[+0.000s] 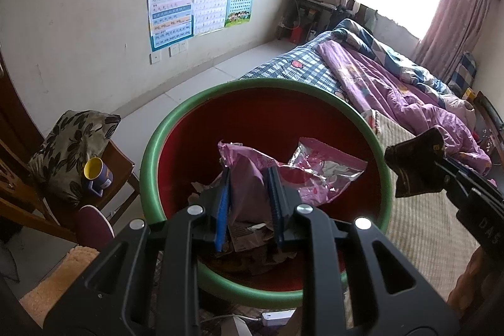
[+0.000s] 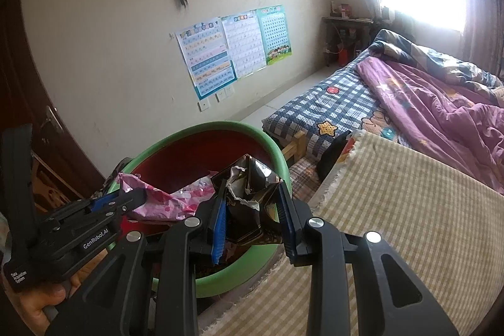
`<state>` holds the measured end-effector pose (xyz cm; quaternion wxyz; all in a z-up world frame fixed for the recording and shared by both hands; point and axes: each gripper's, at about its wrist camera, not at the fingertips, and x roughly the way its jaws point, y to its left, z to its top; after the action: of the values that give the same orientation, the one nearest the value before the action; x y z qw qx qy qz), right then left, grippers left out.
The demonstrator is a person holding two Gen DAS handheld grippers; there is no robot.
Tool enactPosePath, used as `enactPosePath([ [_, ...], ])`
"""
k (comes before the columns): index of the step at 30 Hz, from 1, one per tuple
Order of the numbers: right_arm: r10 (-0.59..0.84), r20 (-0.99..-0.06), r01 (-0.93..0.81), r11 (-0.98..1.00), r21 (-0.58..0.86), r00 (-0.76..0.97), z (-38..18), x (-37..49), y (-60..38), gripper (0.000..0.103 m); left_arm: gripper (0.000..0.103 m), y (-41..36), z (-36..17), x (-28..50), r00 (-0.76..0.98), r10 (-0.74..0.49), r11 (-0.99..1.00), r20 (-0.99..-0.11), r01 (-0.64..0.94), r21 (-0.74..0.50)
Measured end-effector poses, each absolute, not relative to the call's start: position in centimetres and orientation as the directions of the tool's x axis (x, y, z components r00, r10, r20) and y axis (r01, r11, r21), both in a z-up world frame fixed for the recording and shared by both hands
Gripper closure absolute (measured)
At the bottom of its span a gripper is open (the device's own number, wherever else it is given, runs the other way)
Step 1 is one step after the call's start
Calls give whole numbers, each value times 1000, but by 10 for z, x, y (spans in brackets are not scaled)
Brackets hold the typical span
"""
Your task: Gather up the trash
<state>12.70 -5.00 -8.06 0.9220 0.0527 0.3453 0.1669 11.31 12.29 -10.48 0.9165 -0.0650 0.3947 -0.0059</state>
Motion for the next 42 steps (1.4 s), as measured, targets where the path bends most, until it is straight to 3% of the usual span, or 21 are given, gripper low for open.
enactPosePath([
  [19, 360, -618, -293, 932, 211, 699, -84, 133, -45, 73, 79, 122, -114, 115, 671, -40, 994, -741, -51, -100],
  [21, 374, -614, -303, 927, 221, 696, -84, 134, -45, 72, 70, 124, -114, 115, 673, -35, 994, -739, -56, -97],
  [24, 377, -597, -303, 926, 226, 709, -82, 133, -47, 61, 50, 125, -112, 113, 688, -23, 993, -725, -68, -96],
  [30, 380, -552, -293, 925, 243, 742, -74, 124, -59, 43, 28, 126, -101, 104, 734, -7, 992, -679, -81, -97],
  [34, 396, -491, -297, 916, 270, 776, -59, 106, -75, 24, 10, 122, -79, 86, 795, 44, 991, -605, -111, -74],
  [37, 392, -409, -306, 916, 260, 824, -44, 82, -92, 6, 6, 111, -59, 67, 848, 62, 989, -526, -125, -84],
  [42, 381, -357, -303, 918, 255, 853, -27, 51, -120, 6, 6, 85, -29, 38, 899, 107, 991, -424, -129, -23],
])
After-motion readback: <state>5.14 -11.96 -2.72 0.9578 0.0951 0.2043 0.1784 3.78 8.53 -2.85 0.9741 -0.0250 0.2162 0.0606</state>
